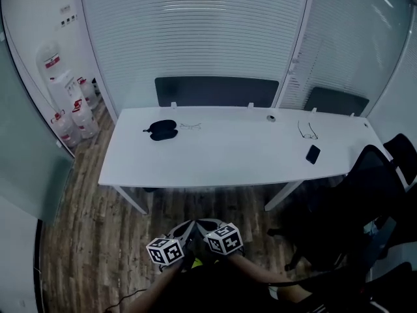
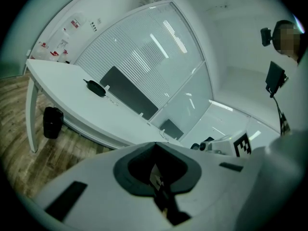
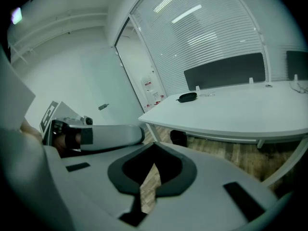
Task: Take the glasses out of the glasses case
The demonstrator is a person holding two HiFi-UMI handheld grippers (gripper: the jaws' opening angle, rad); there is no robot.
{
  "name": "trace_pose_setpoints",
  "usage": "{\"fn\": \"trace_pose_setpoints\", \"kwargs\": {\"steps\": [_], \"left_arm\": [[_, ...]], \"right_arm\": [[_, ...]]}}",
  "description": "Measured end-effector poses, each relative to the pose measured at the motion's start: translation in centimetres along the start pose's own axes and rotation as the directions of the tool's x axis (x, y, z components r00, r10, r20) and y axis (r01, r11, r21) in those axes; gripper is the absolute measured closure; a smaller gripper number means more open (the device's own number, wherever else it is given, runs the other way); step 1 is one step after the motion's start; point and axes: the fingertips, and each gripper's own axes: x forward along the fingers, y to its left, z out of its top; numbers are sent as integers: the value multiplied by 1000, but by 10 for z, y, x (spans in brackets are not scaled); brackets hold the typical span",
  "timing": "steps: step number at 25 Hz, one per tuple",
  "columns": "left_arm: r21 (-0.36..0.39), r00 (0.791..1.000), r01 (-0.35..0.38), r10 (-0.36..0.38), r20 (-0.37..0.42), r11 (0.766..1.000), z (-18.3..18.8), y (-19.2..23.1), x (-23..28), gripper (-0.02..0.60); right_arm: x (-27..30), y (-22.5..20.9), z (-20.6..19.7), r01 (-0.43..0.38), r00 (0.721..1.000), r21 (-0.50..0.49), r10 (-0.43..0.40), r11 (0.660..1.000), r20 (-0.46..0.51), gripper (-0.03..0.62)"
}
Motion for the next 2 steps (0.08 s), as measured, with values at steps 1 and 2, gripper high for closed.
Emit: {"fn": "trace_pose_setpoints", "kwargs": {"steps": [1,2], "left_arm": [[3,1000,1,-1,4,1000,4,1,3,571],[6,1000,3,-3,8,1000,7,1,5,572]], "right_arm": [[1,-2,4,-1,1000,-3,1,1000,4,579],[2,-4,8,-1,1000,-7,1,1000,8,579]]}}
